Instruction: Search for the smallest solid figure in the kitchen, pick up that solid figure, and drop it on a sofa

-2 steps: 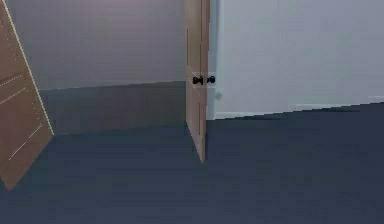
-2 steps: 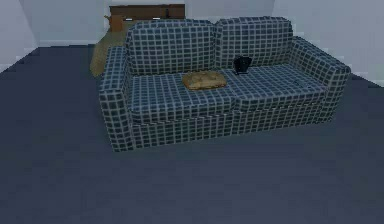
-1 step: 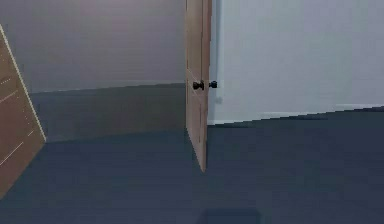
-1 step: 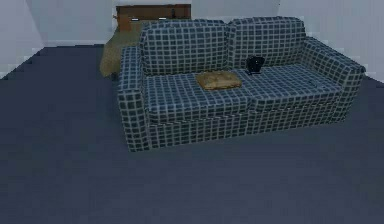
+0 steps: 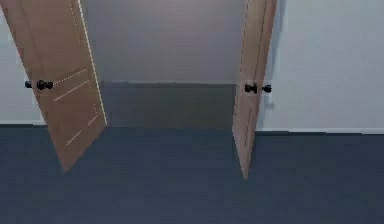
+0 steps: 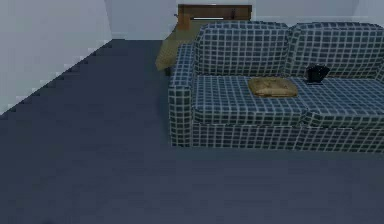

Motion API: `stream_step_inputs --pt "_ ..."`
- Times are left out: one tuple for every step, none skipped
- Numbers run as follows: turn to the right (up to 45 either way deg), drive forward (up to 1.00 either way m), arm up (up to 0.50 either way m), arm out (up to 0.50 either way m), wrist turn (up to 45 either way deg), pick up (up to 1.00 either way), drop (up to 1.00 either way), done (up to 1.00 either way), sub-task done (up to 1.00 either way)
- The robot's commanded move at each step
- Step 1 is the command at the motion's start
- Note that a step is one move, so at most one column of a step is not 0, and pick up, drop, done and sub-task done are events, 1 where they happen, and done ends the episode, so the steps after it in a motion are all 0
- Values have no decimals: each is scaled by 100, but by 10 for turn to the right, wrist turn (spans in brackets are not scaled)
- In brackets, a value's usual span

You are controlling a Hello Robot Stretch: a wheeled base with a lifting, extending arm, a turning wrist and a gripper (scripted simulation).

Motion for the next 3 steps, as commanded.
stream_step_inputs --pt "0 100 0 0 0 0 0 0 0" --pt "-90 0 0 0 0 0 0 0 0" --pt "0 30 0 0 0 0 0 0 0"
